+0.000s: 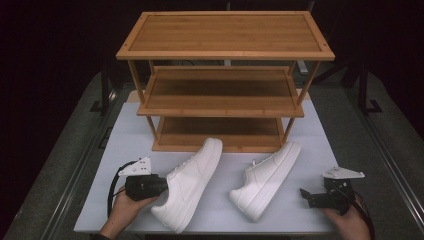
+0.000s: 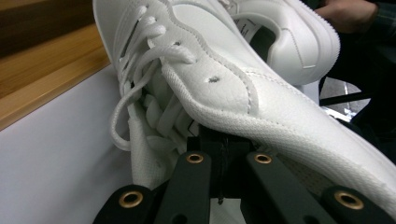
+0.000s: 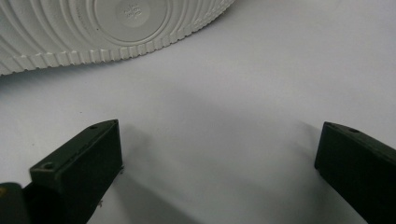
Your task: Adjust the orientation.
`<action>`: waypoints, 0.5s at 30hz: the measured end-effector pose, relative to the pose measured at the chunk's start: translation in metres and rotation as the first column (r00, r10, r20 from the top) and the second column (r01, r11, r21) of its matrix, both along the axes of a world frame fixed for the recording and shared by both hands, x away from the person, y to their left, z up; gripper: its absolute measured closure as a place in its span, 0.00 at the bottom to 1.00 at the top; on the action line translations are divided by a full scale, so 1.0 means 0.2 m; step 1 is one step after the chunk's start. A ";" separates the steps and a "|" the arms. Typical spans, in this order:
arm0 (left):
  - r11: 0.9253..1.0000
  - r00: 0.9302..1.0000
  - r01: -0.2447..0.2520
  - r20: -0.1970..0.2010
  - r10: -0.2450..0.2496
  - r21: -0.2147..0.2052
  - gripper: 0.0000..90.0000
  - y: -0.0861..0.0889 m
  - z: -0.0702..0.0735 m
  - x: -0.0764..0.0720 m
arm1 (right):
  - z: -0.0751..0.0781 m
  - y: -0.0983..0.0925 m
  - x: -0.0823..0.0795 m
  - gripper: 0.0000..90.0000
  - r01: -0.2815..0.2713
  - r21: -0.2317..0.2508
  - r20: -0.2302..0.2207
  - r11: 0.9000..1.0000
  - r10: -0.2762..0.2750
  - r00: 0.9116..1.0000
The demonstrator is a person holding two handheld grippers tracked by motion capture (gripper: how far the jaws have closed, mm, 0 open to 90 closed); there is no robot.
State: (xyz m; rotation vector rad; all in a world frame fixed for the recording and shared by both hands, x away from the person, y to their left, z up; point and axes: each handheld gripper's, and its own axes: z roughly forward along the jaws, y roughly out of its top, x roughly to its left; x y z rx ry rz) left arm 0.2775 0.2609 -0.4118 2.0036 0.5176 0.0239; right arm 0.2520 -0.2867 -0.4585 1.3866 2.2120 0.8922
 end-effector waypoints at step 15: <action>0.997 0.997 0.070 0.027 -0.069 -0.029 1.00 -0.12 0.05 -0.04 | 0.00 0.00 0.00 0.00 0.000 0.000 0.001 1.000 0.000 1.000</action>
